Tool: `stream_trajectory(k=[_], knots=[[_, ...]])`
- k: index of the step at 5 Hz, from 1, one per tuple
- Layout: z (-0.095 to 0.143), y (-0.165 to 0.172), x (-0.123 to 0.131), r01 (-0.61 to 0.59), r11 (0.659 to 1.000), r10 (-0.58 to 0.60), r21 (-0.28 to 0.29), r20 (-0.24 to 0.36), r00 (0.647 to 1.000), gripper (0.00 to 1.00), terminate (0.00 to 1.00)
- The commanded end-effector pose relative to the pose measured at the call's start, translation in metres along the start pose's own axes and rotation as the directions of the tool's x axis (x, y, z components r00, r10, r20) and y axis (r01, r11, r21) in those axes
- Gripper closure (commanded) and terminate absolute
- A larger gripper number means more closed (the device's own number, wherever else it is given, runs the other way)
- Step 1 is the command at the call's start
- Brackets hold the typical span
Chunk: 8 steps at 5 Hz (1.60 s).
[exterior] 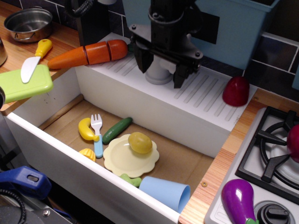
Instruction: Turn lever vertical to front
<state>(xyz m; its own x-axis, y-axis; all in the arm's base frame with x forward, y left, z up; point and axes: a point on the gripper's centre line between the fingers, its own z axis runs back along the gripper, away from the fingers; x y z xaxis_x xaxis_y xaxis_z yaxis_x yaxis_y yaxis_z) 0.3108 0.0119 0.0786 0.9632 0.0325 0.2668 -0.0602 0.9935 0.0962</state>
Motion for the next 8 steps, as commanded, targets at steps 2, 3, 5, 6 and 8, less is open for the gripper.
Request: stream_trajectory(k=[2,3,5,6,8], knots=[[0.013,-0.003,0.045,0.018,1.000,-0.018,-0.001,0.175,0.984,0.00,0.00],[0.016,-0.002,0.059,0.030,1.000,-0.028,-0.007,0.191,0.981,0.00,0.00],[0.015,-0.004,0.079,0.040,0.999,-0.034,-0.027,0.206,0.978,0.00,0.00],[0.014,-0.009,0.076,0.011,1.000,-0.006,-0.027,0.193,0.981,1.00,0.00],[0.019,-0.012,0.060,-0.042,0.999,0.043,-0.010,0.172,0.984,1.00,0.00]])
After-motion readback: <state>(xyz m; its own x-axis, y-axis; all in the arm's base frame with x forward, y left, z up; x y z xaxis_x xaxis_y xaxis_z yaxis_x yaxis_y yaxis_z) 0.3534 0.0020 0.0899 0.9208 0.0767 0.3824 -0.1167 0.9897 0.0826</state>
